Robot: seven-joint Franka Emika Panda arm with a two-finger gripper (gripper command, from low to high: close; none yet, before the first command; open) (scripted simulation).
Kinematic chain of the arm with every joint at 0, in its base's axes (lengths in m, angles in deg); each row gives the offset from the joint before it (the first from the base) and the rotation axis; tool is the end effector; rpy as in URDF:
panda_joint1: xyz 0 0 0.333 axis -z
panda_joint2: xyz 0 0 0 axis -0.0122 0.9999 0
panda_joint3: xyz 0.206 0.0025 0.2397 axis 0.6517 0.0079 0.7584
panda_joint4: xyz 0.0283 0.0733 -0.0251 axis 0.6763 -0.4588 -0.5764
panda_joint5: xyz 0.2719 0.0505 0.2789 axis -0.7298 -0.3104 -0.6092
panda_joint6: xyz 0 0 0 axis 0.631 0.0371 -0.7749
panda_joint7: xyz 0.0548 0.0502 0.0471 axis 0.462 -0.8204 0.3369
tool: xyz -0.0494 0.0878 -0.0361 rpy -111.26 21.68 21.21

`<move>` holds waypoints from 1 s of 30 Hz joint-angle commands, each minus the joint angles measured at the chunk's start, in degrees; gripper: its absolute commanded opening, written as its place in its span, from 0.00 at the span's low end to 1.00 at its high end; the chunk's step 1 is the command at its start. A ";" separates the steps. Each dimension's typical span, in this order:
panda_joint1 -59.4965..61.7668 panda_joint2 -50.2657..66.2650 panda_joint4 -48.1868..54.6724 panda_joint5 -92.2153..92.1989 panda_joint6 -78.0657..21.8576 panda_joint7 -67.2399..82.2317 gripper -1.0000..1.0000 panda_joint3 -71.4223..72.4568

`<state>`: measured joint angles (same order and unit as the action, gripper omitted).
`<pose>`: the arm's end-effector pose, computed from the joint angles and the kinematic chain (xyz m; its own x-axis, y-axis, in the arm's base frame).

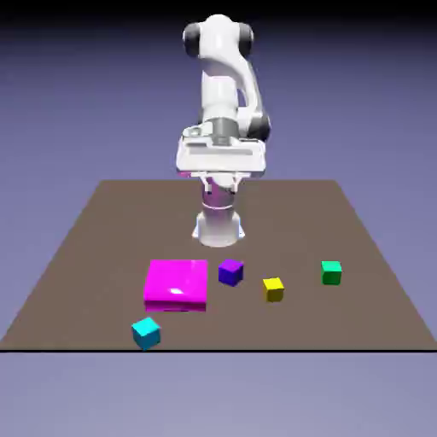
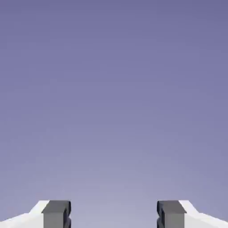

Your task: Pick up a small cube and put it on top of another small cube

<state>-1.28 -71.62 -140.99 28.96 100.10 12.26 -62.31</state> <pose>0.3928 0.0098 0.4456 0.5160 -0.7225 0.4602 -0.5123 -0.6909 -0.5101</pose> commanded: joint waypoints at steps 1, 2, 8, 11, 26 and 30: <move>-1.07 1.42 0.07 -1.78 -0.52 -2.50 0.50 -0.12; -2.13 2.84 0.13 -3.55 -1.05 -4.99 0.50 -0.25; -8.52 11.36 0.53 -14.20 -4.18 -19.94 0.50 -0.99; -11.72 15.62 0.73 -19.53 -5.75 -27.41 0.50 -1.36; -25.80 34.39 1.60 -42.99 -12.67 -60.36 0.50 -2.98; -23.67 41.28 4.76 -52.95 -9.38 -51.80 0.50 1.28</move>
<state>-24.94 -30.34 -136.23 -23.99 90.72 -39.55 -61.03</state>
